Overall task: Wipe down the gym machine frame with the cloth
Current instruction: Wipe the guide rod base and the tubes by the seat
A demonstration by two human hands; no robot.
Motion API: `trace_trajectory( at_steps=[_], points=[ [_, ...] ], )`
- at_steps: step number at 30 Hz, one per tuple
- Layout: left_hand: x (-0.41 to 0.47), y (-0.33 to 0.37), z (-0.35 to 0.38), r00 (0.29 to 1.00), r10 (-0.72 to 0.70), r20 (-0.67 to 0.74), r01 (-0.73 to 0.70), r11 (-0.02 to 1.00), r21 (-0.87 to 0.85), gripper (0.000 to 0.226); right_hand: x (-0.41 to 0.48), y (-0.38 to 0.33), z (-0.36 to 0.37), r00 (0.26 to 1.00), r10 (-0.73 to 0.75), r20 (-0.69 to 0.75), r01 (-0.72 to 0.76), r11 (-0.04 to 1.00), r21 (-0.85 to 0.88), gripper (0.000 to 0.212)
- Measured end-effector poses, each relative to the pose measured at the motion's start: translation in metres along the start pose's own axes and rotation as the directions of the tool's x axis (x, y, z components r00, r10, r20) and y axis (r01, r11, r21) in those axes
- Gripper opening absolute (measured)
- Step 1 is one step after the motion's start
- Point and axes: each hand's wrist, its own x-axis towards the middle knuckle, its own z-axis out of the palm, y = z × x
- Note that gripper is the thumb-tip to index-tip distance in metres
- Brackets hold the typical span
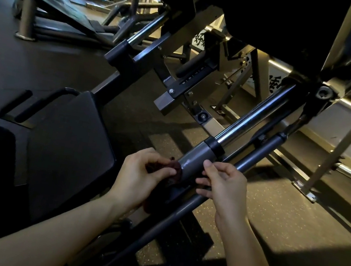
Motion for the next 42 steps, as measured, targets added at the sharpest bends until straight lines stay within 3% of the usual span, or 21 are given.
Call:
trace_trajectory(
  at_steps=[6, 9, 13, 20, 22, 26, 34, 37, 42],
  points=[
    [0.022, 0.021, 0.009, 0.999, 0.047, 0.024, -0.049, 0.994, 0.100, 0.020, 0.007, 0.003, -0.001, 1.000, 0.006, 0.016, -0.006, 1.000, -0.009, 0.016],
    [0.029, 0.019, 0.008, 0.999, -0.025, 0.048, 0.025, 1.000, 0.006, 0.017, 0.006, 0.005, 0.000, 1.000, 0.024, 0.018, -0.024, 0.999, 0.022, 0.018],
    [0.024, 0.008, -0.006, 0.976, -0.043, 0.213, 0.060, 0.996, -0.071, 0.016, 0.007, 0.003, 0.000, 0.998, 0.044, 0.042, -0.046, 0.998, 0.045, 0.019],
    [0.046, 0.027, 0.013, 0.993, -0.060, 0.105, 0.061, 0.998, 0.000, 0.011, 0.009, 0.002, -0.001, 0.998, 0.039, 0.049, -0.040, 0.999, 0.024, 0.016],
    [0.049, 0.024, 0.010, 0.984, -0.070, 0.163, 0.087, 0.991, -0.098, 0.009, 0.008, 0.001, 0.000, 0.998, 0.041, 0.048, -0.042, 0.999, 0.012, 0.015],
    [0.037, 0.004, -0.011, 0.950, 0.003, 0.312, 0.025, 0.996, -0.087, 0.013, 0.009, -0.004, -0.002, 0.996, 0.064, 0.062, -0.063, 0.998, -0.010, 0.015],
    [0.056, 0.019, 0.006, 0.958, -0.127, 0.256, 0.193, 0.947, -0.255, 0.011, 0.010, -0.006, -0.003, 0.993, 0.089, 0.074, -0.088, 0.996, -0.016, 0.017],
    [0.040, 0.002, -0.007, 0.950, -0.059, 0.307, 0.133, 0.965, -0.225, 0.010, 0.011, -0.007, -0.006, 0.991, 0.100, 0.089, -0.099, 0.995, -0.010, 0.018],
    [0.040, 0.007, -0.002, 0.976, -0.038, 0.212, 0.076, 0.982, -0.172, 0.009, 0.010, -0.008, -0.005, 0.992, 0.093, 0.084, -0.090, 0.995, -0.042, 0.015]
  ],
)
